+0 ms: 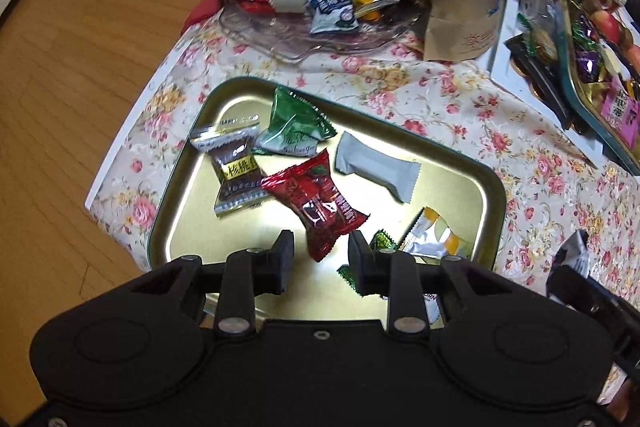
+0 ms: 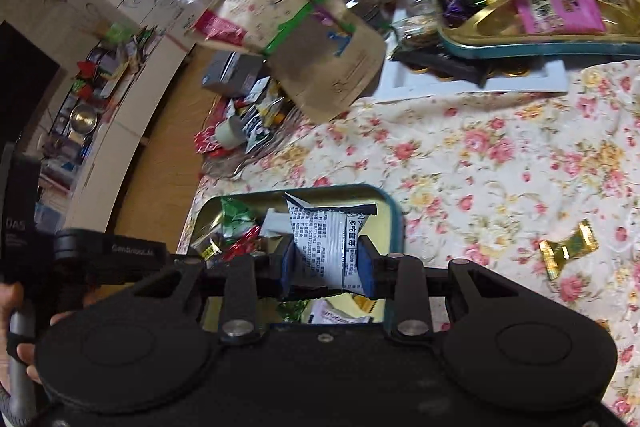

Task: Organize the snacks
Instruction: 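Open the right tool to drop the white packet into the gold tray, then move both tools back from the gold tray to the loose gold candies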

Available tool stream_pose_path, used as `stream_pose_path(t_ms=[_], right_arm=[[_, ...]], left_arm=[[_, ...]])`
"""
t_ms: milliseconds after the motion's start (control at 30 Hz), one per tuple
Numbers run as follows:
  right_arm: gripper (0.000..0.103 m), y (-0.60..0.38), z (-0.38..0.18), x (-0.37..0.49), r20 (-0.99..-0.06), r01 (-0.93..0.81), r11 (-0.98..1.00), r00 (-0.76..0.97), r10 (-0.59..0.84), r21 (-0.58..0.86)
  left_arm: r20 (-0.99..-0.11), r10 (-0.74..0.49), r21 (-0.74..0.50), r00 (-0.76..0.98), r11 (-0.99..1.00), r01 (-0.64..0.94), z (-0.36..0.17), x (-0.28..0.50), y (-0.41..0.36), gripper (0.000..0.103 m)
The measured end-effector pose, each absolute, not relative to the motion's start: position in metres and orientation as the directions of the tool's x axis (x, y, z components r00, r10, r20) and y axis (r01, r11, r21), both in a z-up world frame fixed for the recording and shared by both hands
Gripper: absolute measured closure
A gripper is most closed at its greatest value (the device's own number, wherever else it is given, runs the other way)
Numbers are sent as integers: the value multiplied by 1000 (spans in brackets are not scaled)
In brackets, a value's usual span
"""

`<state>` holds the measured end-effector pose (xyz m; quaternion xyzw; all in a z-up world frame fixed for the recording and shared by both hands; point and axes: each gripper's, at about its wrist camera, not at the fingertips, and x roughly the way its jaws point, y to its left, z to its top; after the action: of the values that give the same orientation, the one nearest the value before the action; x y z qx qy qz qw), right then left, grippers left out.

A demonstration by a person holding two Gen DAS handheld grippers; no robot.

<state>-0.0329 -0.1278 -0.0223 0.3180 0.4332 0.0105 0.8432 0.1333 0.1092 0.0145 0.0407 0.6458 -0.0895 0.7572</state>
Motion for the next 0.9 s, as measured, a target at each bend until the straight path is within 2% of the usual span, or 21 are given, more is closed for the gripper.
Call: stream_pose_path(t_ms=[200, 533, 667, 900], right_arm=[[68, -101, -20, -29, -723, 182, 831, 610, 324, 526], [62, -53, -7, -36, -706, -58, 886, 581, 405, 461], [61, -59, -8, -37, -709, -30, 883, 584, 396, 469], [61, -92, -16, -33, -748, 160, 860, 586, 312, 484]], left_arm=[[-989, -71, -51, 128, 986, 158, 10, 135, 115, 65], [-990, -67, -48, 128, 988, 147, 10, 135, 117, 65], [-989, -67, -44, 134, 985, 169, 11, 133, 111, 65], [-988, -52, -19, 143, 974, 224, 11, 126, 92, 65]])
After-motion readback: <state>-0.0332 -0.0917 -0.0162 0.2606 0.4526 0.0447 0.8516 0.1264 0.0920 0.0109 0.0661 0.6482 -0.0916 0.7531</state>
